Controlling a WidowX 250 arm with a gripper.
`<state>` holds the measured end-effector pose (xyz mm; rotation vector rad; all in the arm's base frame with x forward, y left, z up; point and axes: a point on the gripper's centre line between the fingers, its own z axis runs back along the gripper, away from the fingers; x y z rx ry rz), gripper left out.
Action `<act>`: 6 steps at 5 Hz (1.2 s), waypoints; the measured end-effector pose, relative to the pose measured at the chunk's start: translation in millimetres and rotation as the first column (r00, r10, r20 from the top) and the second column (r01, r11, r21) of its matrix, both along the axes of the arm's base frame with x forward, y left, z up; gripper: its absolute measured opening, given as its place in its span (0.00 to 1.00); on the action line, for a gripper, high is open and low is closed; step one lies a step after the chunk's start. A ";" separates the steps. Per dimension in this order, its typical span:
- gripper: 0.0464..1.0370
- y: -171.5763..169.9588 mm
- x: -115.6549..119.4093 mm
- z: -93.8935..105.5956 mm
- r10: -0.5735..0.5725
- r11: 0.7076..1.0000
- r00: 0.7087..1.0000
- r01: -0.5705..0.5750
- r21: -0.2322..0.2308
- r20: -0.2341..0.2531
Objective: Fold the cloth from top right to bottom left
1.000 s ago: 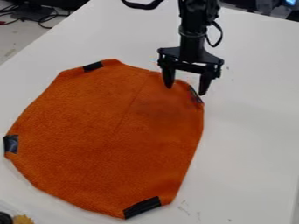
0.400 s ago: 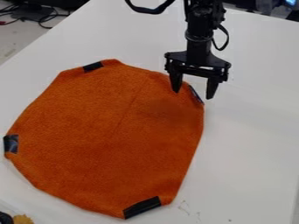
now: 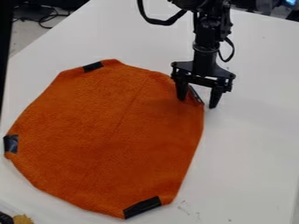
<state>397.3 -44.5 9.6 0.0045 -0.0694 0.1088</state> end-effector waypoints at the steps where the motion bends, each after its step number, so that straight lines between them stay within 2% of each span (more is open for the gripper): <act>1: 0.59 -0.4 1.7 -2.1 -0.002 1.000 1.000 0.002 0.000 -0.009; 2: 0.37 -0.1 3.4 -2.2 -0.009 1.000 1.000 0.009 0.000 -0.016; 3: 0.20 3.1 2.3 -1.9 -0.024 0.999 0.999 0.025 0.021 -0.024; 4: 0.09 12.6 -3.9 15.3 -0.047 0.998 0.999 0.047 0.035 -0.006; 5: 0.05 35.7 -11.2 56.6 -0.036 0.999 0.996 0.036 0.005 0.087; 6: 0.04 60.7 -27.1 91.3 0.054 0.998 0.983 -0.047 -0.048 0.173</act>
